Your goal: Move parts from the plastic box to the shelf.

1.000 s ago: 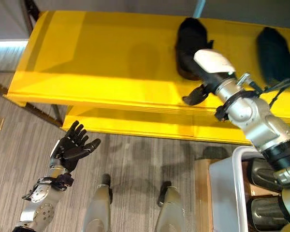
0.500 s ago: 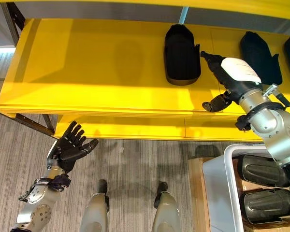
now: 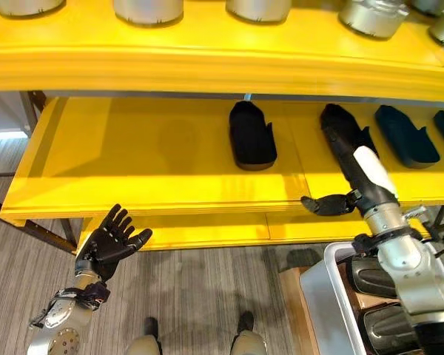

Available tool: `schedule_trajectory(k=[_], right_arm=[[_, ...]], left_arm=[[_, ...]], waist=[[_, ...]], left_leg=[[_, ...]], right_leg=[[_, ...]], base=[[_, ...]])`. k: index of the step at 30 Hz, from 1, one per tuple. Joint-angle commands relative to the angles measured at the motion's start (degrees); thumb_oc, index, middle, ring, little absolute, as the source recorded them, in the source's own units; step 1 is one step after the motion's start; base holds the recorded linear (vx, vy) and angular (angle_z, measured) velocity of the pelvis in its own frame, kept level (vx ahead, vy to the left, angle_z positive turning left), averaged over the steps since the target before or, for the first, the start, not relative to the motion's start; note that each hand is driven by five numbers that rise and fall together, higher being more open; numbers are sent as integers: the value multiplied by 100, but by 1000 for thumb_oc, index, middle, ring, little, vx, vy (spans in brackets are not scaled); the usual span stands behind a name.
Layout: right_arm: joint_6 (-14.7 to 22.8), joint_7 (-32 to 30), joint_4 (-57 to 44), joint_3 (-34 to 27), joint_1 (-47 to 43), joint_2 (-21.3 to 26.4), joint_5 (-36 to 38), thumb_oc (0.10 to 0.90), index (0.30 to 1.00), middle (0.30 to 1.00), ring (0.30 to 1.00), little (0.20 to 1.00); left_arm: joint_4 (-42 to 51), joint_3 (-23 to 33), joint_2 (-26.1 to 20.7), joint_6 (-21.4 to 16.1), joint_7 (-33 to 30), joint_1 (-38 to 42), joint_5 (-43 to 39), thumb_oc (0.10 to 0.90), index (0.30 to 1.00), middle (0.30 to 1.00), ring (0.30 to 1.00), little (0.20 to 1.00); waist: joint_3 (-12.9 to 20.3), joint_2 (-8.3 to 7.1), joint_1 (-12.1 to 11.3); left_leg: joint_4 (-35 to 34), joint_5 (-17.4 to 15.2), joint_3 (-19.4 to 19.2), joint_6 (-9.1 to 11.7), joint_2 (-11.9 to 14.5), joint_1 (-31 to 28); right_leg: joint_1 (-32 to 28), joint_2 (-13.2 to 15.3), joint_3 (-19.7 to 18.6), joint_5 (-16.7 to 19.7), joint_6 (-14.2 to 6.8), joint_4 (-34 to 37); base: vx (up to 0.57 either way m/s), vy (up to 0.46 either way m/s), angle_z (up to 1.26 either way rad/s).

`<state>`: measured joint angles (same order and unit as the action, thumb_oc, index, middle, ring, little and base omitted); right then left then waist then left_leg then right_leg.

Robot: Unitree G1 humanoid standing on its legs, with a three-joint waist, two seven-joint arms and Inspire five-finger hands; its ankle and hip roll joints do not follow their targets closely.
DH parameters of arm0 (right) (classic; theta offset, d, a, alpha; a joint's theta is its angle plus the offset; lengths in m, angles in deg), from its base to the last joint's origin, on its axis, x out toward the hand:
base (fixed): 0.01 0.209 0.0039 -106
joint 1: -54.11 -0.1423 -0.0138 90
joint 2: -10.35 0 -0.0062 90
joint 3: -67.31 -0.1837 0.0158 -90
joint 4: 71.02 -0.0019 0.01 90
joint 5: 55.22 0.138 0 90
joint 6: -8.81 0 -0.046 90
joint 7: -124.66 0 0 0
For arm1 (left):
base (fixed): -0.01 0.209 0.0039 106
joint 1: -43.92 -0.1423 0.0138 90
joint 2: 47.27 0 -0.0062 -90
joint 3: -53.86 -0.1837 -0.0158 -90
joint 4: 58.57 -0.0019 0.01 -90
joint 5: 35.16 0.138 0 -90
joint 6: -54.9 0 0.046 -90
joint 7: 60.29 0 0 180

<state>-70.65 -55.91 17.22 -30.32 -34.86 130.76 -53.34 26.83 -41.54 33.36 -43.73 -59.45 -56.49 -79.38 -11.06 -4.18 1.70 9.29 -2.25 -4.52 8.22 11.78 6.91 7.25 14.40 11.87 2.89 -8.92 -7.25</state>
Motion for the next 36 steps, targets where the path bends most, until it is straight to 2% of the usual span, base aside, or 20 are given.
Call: schedule_trajectory(k=[1,2,3,6,10,13,14,17,21,22,23,24,25,26,28,29,30,31,33,36], right_arm=[[542,-330,-537,-631,-301,-230,667,900,1000,1000,1000,1000],[540,-329,-540,-634,-297,-232,667,900,1000,1000,1000,1000],[587,-288,-694,-591,-202,-709,826,900,1000,1000,1000,1000],[596,-248,-786,-550,-148,-1011,919,900,1000,1000,1000,1000],[656,-228,-872,-406,64,-1751,1234,900,1000,1000,1000,1000],[680,-260,-945,-264,188,-2145,1348,900,1000,1000,1000,1000],[684,-247,-1022,-134,354,-2422,1428,900,1000,1000,1000,1000],[712,-244,-1047,-96,487,-2641,1669,900,1000,1000,1000,1000],[755,-211,-1319,-181,814,-3000,1824,900,1000,1000,1000,1000],[793,-292,-1303,-128,735,-3080,1827,900,1000,1000,1000,1000],[804,-285,-1293,-44,695,-3079,1837,900,1000,1000,1000,1000],[804,-285,-1292,-45,692,-3078,1837,900,1000,1000,1000,1000],[837,-333,-1259,136,598,-2988,1784,900,1000,1000,1000,1000],[859,-312,-1245,225,573,-2919,1793,900,1000,1000,1000,1000],[885,-334,-1195,380,485,-2843,1871,900,1000,1000,1000,1000],[888,-335,-1190,383,480,-2838,1873,900,1000,1000,1000,1000],[847,-309,-1087,557,347,-2797,1958,900,1000,1000,1000,1000],[820,-298,-1027,640,260,-2767,1971,900,1000,1000,1000,1000],[779,-234,-1017,713,165,-2724,1988,900,1000,1000,1000,1000],[764,-119,-1079,683,303,-2691,2083,900,1000,1000,1000,1000]], left_arm=[[288,275,-3,-391,249,122,217,900,1000,1000,1000,1000],[289,273,-5,-391,249,122,217,900,1000,1000,1000,1000],[246,306,101,-393,222,82,251,900,1000,1000,1000,1000],[220,352,179,-398,222,29,268,900,1000,1000,1000,1000],[102,338,376,-425,151,-25,287,900,1000,1000,1000,1000],[73,293,443,-456,61,-6,344,900,1000,1000,1000,1000],[83,260,447,-487,1,53,458,900,1000,1000,1000,1000],[106,247,424,-530,-95,138,530,900,1000,1000,1000,1000],[129,131,328,-618,-164,377,717,900,1000,1000,1000,1000],[93,70,229,-691,-282,602,855,900,1000,1000,1000,1000],[89,52,209,-729,-323,667,893,900,1000,1000,1000,1000],[86,51,210,-731,-323,671,894,900,1000,1000,1000,1000],[17,90,196,-773,-405,731,891,900,1000,1000,1000,1000],[15,117,207,-784,-431,708,881,900,1000,1000,1000,1000],[40,176,274,-802,-525,680,786,900,1000,1000,1000,1000],[42,180,278,-802,-525,678,785,900,1000,1000,1000,1000],[80,235,328,-799,-551,590,637,900,1000,1000,1000,1000],[132,268,331,-789,-559,517,591,900,1000,1000,1000,1000],[172,456,355,-747,-493,252,559,900,1000,1000,1000,1000],[83,590,479,-723,-441,43,501,900,1000,1000,1000,1000]], waist=[[513,-215,29],[512,-218,25],[568,-221,87],[612,-254,101],[657,-291,141],[624,-312,164],[548,-332,192],[443,-344,230],[239,-294,428],[90,-247,558],[-5,-185,584],[-10,-182,578],[-177,-24,521],[-207,109,472],[-277,186,366],[-293,180,355],[-286,157,257],[-295,122,167],[-210,-36,-1],[-82,-113,24]], left_leg=[[-405,42,-60,-108,251,-43],[-407,42,-64,-108,250,-47],[-474,5,-155,-140,213,-167],[-518,-29,-244,-168,187,-265],[-456,-150,-340,-229,119,-344],[-254,-280,-334,-290,60,-296],[92,-462,-306,-382,-24,-153],[487,-628,-262,-457,-137,98],[850,-749,-272,-560,-368,518],[1010,-815,-395,-629,-429,690],[1029,-835,-473,-653,-398,691],[1034,-839,-476,-653,-393,689],[949,-792,-737,-741,-325,612],[857,-879,-840,-755,-257,490],[721,-795,-1200,-846,-201,361],[712,-798,-1218,-841,-201,331],[660,-695,-1555,-874,-90,301],[692,-687,-1751,-851,-16,266],[712,-583,-2152,-702,202,196],[800,-464,-2288,-562,407,109]], right_leg=[[-313,427,-92,82,-420,229],[-314,428,-96,83,-421,230],[-335,447,-148,198,-460,279],[-363,469,-220,286,-492,340],[-402,517,-304,410,-547,395],[-422,588,-341,542,-583,357],[-424,688,-371,657,-596,325],[-389,799,-401,804,-604,280],[-222,1066,-419,1239,-608,209],[49,1194,-426,1773,-608,218],[146,1189,-347,1816,-588,197],[147,1185,-352,1817,-587,196],[277,1242,234,1501,-492,-56],[247,1238,498,1173,-489,-345],[136,1328,970,708,-369,-877],[142,1334,947,679,-366,-912],[-62,1255,1161,361,-263,-1081],[-100,1241,1204,342,-265,-1090],[-476,1196,1553,494,-363,-321],[-554,891,1383,404,-380,57]], base=[[17,47,-18],[36,82,-19],[42,84,-16],[34,65,-21],[15,74,-18],[-13,102,-10],[-15,105,5],[-67,149,11],[-108,202,15],[-210,287,17],[-172,228,6],[-177,281,-26],[-102,340,-67],[-143,455,-127],[-76,261,-115],[-155,154,-96],[-162,76,-164],[-233,-3,-232],[-130,-167,-226],[26,-194,-123]])
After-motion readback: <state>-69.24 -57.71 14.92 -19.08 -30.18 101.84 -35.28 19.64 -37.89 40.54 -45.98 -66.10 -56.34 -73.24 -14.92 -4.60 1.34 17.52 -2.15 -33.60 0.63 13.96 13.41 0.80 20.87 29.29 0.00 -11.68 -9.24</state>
